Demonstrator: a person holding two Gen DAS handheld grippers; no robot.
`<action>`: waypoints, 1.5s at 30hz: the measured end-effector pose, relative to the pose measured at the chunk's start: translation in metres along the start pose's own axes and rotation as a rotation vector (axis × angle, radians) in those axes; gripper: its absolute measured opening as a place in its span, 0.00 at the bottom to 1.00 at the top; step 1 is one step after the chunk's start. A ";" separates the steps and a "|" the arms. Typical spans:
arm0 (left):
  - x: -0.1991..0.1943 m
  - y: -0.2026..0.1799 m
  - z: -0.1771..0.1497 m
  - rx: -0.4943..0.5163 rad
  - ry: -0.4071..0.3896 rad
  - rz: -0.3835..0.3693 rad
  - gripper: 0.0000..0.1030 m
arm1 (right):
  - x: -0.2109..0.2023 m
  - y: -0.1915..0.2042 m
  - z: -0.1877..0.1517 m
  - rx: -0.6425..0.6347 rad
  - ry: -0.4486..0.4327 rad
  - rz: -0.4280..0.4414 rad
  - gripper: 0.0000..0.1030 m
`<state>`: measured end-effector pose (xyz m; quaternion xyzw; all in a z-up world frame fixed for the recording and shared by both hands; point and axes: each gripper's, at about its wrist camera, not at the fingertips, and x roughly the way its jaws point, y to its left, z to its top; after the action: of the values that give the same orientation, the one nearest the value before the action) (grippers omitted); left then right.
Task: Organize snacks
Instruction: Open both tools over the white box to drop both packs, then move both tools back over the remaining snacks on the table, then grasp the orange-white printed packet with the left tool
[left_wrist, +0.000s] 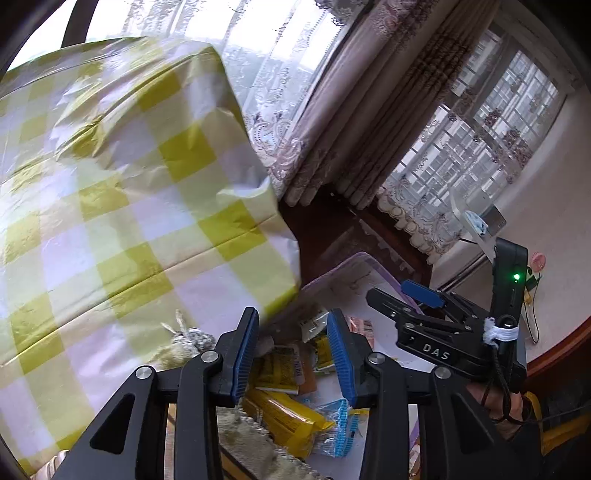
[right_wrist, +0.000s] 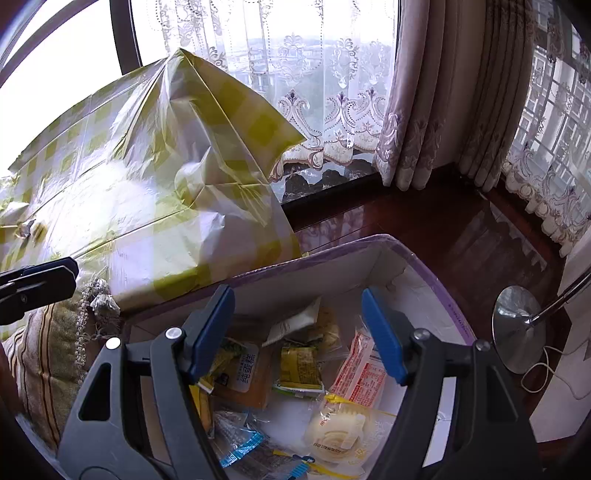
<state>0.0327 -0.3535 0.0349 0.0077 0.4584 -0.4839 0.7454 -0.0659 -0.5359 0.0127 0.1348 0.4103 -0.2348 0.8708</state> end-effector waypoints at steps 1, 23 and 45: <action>-0.001 0.002 0.000 -0.004 -0.004 0.004 0.39 | 0.001 0.000 0.000 0.005 0.003 0.006 0.72; -0.067 0.121 0.017 -0.156 -0.171 0.177 0.39 | 0.002 0.074 0.009 -0.136 0.007 0.070 0.72; -0.160 0.309 0.016 -0.355 -0.321 0.558 0.39 | 0.008 0.250 0.045 -0.338 -0.046 0.245 0.72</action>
<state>0.2506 -0.0825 0.0209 -0.0732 0.3929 -0.1701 0.9008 0.0979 -0.3445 0.0454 0.0301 0.4043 -0.0580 0.9123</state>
